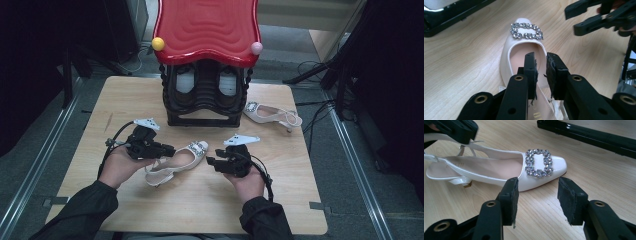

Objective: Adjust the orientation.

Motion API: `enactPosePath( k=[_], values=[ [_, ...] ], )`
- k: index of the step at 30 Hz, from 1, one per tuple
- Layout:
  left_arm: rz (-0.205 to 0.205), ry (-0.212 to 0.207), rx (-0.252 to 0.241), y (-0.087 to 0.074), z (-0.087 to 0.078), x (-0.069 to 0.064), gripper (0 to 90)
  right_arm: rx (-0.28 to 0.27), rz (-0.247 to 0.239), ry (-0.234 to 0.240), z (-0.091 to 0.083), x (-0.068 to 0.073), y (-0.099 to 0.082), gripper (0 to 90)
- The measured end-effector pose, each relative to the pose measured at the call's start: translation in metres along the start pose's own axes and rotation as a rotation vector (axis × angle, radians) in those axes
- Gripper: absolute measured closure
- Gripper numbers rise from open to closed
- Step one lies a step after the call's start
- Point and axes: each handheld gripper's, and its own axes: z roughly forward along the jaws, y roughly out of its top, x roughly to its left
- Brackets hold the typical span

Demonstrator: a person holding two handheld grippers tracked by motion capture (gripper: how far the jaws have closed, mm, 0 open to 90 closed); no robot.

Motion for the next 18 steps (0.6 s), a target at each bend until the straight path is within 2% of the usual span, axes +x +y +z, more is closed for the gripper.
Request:
enactPosePath(
  k=[3, 6, 7, 12, 14, 18],
  values=[
    [0.009, 0.009, -0.008, 0.001, -0.009, 0.000, 78.4, -0.002, 0.004, -0.006, 0.003, 0.001, 0.000, 56.4],
    [-0.002, 0.013, -0.013, 0.000, -0.018, 0.005, 79.0, 0.000, 0.008, 0.000, 0.008, 0.002, -0.001, 60.4],
    [-0.002, 0.028, -0.013, -0.002, -0.022, 0.007, 79.0, 0.000, 0.008, 0.000, 0.010, 0.003, -0.002, 61.9],
    [-0.024, 0.048, -0.021, -0.009, -0.033, 0.019, 84.6, 0.002, 0.004, 0.009, 0.018, 0.010, -0.003, 73.3],
    [-0.049, 0.053, -0.020, -0.016, -0.035, 0.027, 87.6, 0.020, -0.002, 0.012, 0.024, 0.013, -0.005, 79.2],
    [-0.065, 0.052, -0.008, -0.023, -0.031, 0.034, 89.6, 0.039, -0.002, 0.023, 0.031, 0.017, -0.007, 86.2]
  ],
)
